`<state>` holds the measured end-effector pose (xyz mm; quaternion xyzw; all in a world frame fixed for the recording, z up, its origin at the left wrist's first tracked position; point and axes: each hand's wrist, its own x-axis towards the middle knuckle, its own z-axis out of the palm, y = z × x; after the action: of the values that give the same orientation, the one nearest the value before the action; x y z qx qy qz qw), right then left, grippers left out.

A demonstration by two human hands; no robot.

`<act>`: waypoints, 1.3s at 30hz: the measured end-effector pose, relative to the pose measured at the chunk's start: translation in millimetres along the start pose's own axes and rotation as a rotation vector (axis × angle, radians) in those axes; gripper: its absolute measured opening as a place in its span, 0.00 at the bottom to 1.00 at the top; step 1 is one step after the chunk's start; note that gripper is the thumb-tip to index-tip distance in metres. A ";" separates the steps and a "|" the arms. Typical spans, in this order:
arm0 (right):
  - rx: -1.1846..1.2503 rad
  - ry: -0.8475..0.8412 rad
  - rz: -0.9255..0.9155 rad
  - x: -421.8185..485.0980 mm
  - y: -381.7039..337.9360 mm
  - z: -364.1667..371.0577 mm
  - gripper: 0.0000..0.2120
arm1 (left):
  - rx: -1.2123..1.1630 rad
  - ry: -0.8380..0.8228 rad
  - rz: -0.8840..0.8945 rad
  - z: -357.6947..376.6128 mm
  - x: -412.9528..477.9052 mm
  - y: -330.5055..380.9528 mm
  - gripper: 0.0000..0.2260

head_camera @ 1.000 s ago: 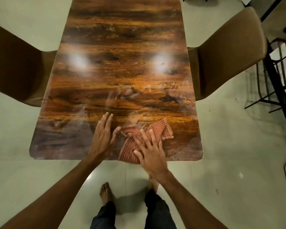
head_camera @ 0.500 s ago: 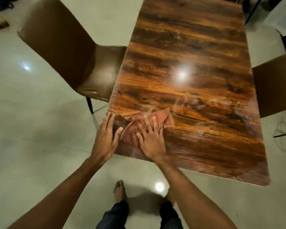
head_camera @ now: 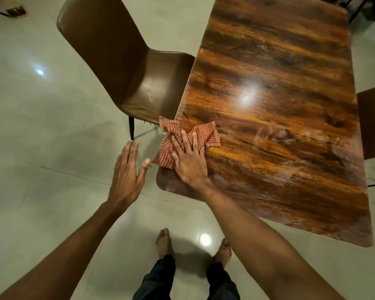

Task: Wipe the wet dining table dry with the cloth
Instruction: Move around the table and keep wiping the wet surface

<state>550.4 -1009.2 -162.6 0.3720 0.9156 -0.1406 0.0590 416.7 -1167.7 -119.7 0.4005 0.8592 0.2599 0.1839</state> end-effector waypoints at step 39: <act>0.214 0.254 0.805 -345.0 389.6 1.0 0.28 | 0.048 -0.374 0.445 244.7 -89.7 357.4 0.29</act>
<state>1069.3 -972.5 -173.4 0.7177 0.6778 -0.1538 -0.0430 811.7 -970.3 -92.9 0.6241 0.7074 0.1952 0.2681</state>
